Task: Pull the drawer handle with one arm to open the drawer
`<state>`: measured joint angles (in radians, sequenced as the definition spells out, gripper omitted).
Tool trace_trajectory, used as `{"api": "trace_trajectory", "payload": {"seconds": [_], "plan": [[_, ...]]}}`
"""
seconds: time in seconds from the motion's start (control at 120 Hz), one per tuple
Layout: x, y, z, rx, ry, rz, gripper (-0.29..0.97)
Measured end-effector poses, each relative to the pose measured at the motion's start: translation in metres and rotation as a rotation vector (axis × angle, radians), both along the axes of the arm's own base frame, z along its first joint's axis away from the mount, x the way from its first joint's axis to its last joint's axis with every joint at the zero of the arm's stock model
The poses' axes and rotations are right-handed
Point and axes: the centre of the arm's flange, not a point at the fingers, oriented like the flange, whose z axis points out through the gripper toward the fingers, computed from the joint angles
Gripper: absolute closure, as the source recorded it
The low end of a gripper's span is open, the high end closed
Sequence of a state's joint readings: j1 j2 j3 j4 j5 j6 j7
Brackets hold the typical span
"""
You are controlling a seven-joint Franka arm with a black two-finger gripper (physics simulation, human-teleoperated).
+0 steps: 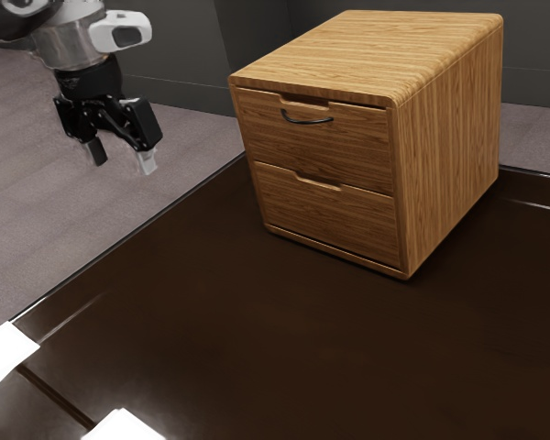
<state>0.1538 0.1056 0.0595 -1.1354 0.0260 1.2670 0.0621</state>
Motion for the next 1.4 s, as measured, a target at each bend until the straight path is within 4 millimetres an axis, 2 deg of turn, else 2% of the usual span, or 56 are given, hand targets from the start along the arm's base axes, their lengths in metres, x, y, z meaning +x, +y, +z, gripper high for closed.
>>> {"api": "trace_trajectory", "payload": {"seconds": [0.108, 0.217, 0.283, 0.392, 0.492, 0.533, 0.6, 0.708, 0.808, 0.992, 1.067, 1.092, 1.117, 1.192, 1.233, 1.283, 1.4], "plan": [[0.019, -0.017, -0.002, 0.012, -0.060, -0.045, 0.00], [0.022, -0.016, 0.000, 0.018, -0.089, -0.046, 0.00], [0.018, -0.022, 0.007, 0.027, -0.098, -0.051, 0.00], [0.017, -0.055, 0.015, 0.067, -0.107, -0.223, 0.00], [0.024, -0.108, 0.016, 0.083, -0.149, -0.499, 0.00], [0.026, -0.119, 0.012, 0.087, -0.150, -0.582, 0.00], [0.028, -0.111, 0.009, 0.102, -0.153, -0.662, 0.00], [0.032, -0.082, -0.023, 0.137, -0.163, -0.785, 0.00], [0.039, -0.059, -0.030, 0.194, -0.225, -0.880, 0.00], [0.040, -0.017, -0.017, 0.297, -0.292, -0.995, 0.00], [0.019, -0.005, 0.001, 0.338, -0.301, -1.025, 0.00], [0.011, -0.009, 0.002, 0.346, -0.299, -1.046, 0.00], [0.010, -0.023, -0.003, 0.349, -0.297, -1.090, 0.00], [0.017, -0.105, -0.020, 0.346, -0.333, -1.298, 0.02], [0.017, -0.130, -0.020, 0.350, -0.362, -1.371, 0.07], [0.018, -0.131, -0.018, 0.359, -0.388, -1.404, 0.11], [0.025, -0.096, -0.007, 0.385, -0.403, -1.408, 0.17]]}}
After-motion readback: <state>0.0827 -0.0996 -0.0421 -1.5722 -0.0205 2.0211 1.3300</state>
